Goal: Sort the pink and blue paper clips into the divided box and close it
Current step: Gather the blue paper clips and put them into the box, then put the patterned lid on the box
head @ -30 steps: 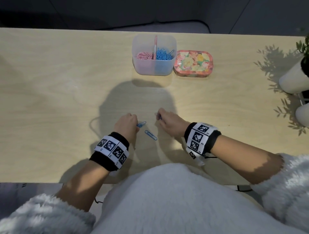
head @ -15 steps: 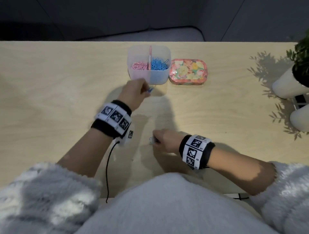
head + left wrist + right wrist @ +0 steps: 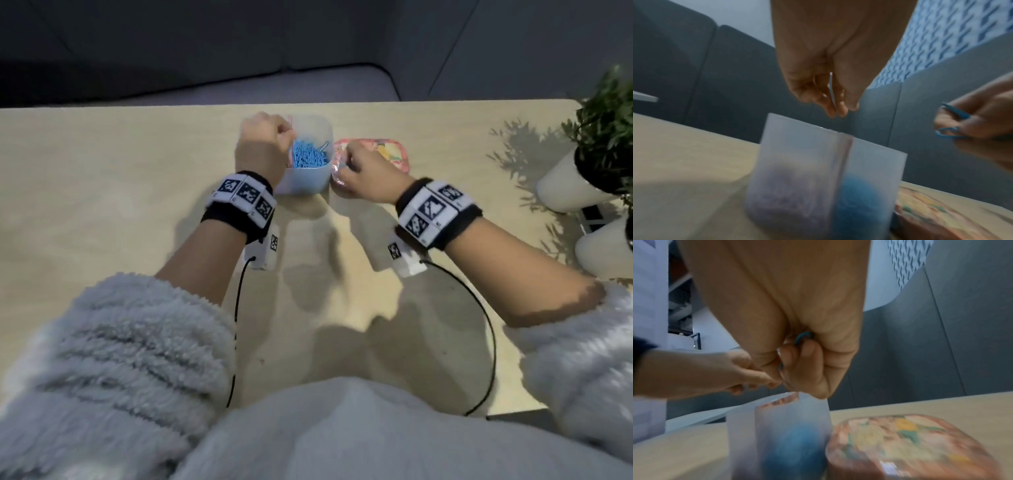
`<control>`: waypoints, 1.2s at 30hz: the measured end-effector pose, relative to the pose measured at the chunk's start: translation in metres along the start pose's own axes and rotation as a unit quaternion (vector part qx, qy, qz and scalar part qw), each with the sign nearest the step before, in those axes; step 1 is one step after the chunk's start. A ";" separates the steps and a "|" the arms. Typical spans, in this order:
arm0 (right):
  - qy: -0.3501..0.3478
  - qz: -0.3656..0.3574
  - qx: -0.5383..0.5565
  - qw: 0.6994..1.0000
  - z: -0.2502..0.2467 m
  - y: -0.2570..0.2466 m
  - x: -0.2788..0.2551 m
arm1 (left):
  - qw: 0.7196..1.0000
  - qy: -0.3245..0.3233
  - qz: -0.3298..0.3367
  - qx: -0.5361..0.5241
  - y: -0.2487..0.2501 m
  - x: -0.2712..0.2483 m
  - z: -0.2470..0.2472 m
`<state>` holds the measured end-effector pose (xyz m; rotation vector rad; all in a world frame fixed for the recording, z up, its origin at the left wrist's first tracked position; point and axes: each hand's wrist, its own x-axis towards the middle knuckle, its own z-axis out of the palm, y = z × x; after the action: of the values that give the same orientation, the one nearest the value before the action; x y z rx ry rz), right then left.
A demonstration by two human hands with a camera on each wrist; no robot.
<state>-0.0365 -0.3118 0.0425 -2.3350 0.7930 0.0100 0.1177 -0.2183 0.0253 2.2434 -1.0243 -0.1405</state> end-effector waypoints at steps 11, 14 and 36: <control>0.038 0.076 -0.004 0.996 0.009 -0.035 0.069 | 0.987 -0.059 -0.104 -0.102 -0.056 -0.016 -0.002; 0.134 0.078 0.083 0.984 0.000 -0.011 0.061 | 0.986 -0.050 -0.113 -0.111 -0.055 -0.020 0.002; 0.341 0.232 0.299 0.861 -0.019 0.081 0.004 | 0.981 -0.064 -0.107 -0.147 -0.044 -0.048 0.001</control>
<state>-0.0811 -0.3735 0.0087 -1.4877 1.4408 -0.7792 0.1123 -0.1639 -0.0098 2.0851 -0.7669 -0.5038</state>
